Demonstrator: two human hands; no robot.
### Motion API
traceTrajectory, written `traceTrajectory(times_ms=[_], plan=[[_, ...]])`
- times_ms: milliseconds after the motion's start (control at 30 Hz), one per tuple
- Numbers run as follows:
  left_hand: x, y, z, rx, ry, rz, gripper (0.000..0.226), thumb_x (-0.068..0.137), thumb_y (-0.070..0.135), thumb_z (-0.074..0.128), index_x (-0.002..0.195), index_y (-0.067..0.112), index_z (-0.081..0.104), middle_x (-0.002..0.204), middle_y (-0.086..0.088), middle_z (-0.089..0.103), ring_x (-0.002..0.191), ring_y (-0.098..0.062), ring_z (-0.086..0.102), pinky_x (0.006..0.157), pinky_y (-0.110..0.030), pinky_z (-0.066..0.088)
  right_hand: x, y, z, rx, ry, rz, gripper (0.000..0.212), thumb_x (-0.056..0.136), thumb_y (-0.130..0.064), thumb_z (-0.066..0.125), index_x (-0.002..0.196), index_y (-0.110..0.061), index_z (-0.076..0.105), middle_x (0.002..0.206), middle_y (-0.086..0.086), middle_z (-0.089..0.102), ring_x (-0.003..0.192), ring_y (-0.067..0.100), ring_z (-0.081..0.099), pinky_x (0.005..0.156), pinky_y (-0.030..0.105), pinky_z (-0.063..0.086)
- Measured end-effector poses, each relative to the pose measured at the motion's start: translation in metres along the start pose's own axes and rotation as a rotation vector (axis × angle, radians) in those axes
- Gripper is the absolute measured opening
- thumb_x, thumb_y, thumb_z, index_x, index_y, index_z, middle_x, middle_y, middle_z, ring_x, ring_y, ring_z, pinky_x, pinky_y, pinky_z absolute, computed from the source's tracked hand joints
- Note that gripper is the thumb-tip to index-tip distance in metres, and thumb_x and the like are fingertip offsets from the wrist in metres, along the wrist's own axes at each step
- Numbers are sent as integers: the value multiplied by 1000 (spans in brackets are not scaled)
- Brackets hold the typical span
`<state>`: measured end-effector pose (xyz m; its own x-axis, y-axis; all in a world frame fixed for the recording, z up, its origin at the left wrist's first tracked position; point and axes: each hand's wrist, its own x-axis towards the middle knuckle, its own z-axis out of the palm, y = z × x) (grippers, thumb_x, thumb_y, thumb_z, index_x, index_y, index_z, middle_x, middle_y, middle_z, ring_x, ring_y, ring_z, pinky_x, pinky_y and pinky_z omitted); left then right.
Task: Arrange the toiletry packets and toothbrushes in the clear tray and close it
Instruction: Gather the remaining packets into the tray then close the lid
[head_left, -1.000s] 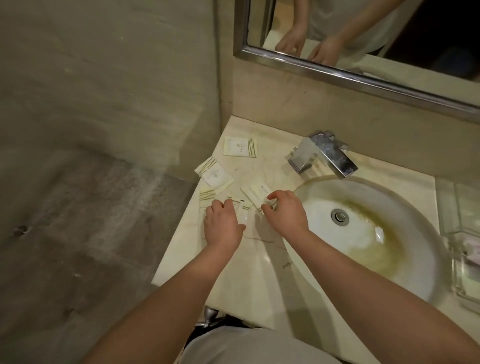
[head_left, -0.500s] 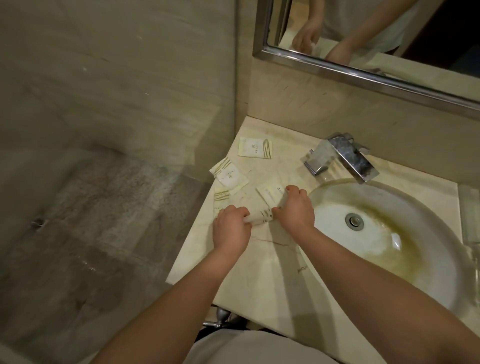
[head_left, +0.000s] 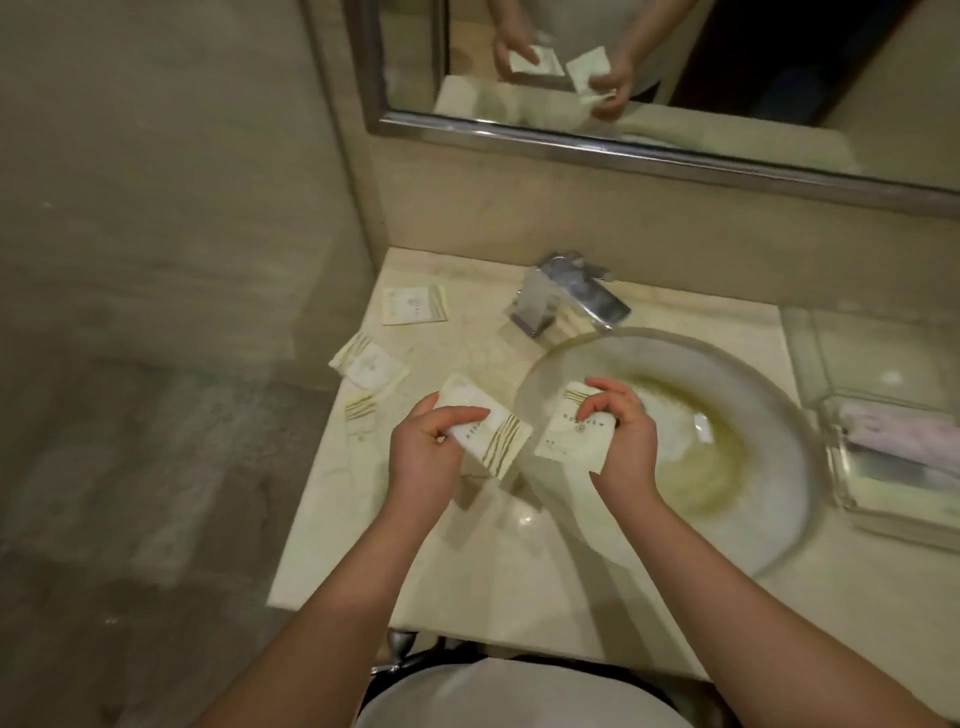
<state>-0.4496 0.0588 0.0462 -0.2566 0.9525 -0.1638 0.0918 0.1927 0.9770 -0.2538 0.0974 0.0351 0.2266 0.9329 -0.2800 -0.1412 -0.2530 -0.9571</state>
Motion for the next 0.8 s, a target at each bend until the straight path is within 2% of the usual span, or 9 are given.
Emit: traceTrajectory(times_ms=[67, 133, 233, 367, 467, 567, 667, 733, 800], plan=[[-5, 6, 23, 7, -52, 11, 57, 79, -21, 48, 77, 29, 77, 106, -2, 65, 98, -9, 64, 77, -9, 48, -5, -1, -27, 28, 42, -7, 17, 74, 20, 45, 73, 12, 61, 100, 3, 57, 75, -1, 63, 61, 10, 48], [-10, 10, 46, 14, -121, 19, 59, 79, -21, 50, 74, 31, 76, 99, 2, 66, 93, -10, 64, 72, -10, 47, -9, -8, -54, 78, 45, 30, 24, 73, 17, 45, 61, 1, 60, 87, 5, 54, 68, 14, 59, 55, 17, 47], [-26, 22, 91, 55, -213, 42, 54, 77, -20, 47, 80, 25, 77, 101, -2, 67, 94, -14, 64, 73, -15, 49, -20, -15, -109, 21, 36, -4, 33, 75, 17, 47, 60, -10, 60, 77, 2, 57, 62, 10, 59, 52, 22, 48], [-55, 37, 156, 17, -313, 22, 44, 67, -1, 43, 91, 17, 76, 102, 3, 69, 88, -7, 61, 73, -17, 48, -35, -17, -198, -230, 83, -116, 45, 78, 16, 60, 78, -28, 68, 95, -5, 70, 83, 13, 67, 69, 30, 54], [-77, 46, 210, -5, -290, 23, 30, 85, -1, 49, 91, 12, 75, 93, 0, 70, 73, -4, 59, 64, -12, 47, -44, -24, -259, -197, 163, -70, 47, 81, 15, 54, 94, -27, 69, 109, -2, 71, 86, 10, 68, 69, 19, 53], [-93, 51, 259, 14, -278, 12, 35, 88, -2, 55, 108, 22, 71, 104, 1, 69, 78, -7, 65, 63, -15, 52, -51, -31, -313, -127, 162, -15, 60, 78, 15, 45, 114, -27, 68, 119, -6, 67, 90, 5, 64, 77, 18, 51], [-103, 56, 290, 8, -253, -37, 59, 86, 4, 65, 137, 28, 48, 113, 3, 63, 89, -8, 68, 63, -17, 55, -53, -35, -347, 15, 227, 61, 53, 81, 2, 49, 121, -28, 68, 115, -8, 66, 81, 8, 56, 79, 27, 49], [-105, 59, 306, 17, -235, -76, 66, 85, 6, 68, 141, 26, 40, 114, 7, 61, 84, -1, 68, 59, -12, 52, -47, -38, -363, 34, 307, 68, 42, 89, -3, 54, 119, -29, 69, 113, -8, 66, 73, 9, 54, 78, 29, 50], [-100, 58, 320, 37, -233, -119, 68, 81, 10, 71, 140, 24, 41, 122, 2, 62, 78, -9, 72, 63, -19, 55, -39, -41, -373, 38, 379, 48, 37, 90, -5, 60, 116, -30, 69, 115, -12, 65, 68, 10, 53, 76, 29, 51]])
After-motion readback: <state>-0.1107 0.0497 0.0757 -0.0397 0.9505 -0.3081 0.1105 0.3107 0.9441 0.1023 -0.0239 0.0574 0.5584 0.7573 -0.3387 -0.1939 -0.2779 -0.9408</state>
